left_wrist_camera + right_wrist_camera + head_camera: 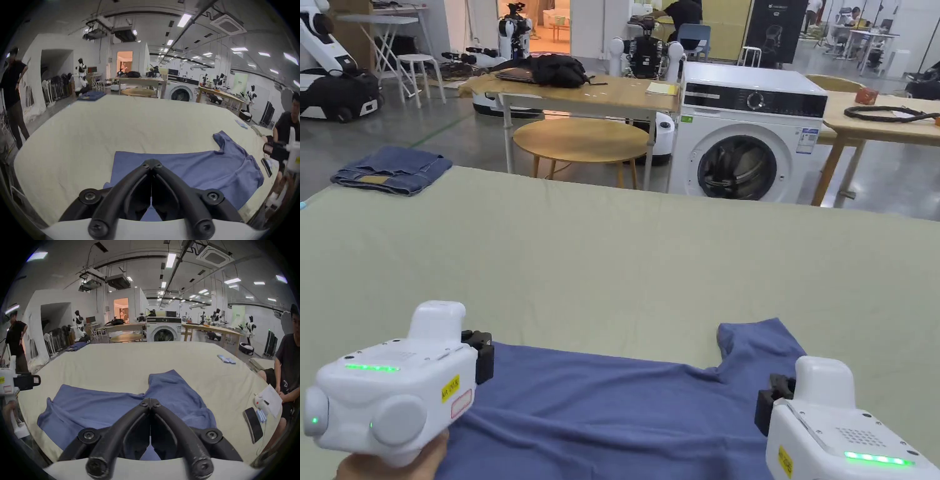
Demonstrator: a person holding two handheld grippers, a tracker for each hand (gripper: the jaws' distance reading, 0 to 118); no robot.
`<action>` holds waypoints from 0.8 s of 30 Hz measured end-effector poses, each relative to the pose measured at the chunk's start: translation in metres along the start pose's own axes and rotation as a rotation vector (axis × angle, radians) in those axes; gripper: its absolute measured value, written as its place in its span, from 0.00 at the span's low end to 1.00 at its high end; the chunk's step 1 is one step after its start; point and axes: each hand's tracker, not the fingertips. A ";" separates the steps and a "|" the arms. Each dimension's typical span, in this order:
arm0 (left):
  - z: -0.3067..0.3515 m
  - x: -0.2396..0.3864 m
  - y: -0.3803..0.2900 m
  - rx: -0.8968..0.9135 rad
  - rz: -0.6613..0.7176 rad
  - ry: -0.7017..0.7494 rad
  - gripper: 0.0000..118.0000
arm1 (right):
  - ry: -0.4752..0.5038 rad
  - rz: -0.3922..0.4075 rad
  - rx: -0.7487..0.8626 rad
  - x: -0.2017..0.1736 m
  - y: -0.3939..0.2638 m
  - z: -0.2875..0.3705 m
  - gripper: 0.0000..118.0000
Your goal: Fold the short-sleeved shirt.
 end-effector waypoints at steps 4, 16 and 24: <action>-0.044 -0.033 0.027 -0.134 0.007 0.016 0.00 | 0.001 0.018 -0.039 0.003 -0.001 -0.012 0.00; -0.176 -0.083 0.072 -0.559 0.080 -0.025 0.35 | -0.008 0.028 -0.138 0.030 -0.009 -0.045 0.00; -0.216 -0.081 0.044 -0.610 0.006 0.114 0.23 | -0.038 0.019 -0.208 0.045 -0.022 -0.060 0.00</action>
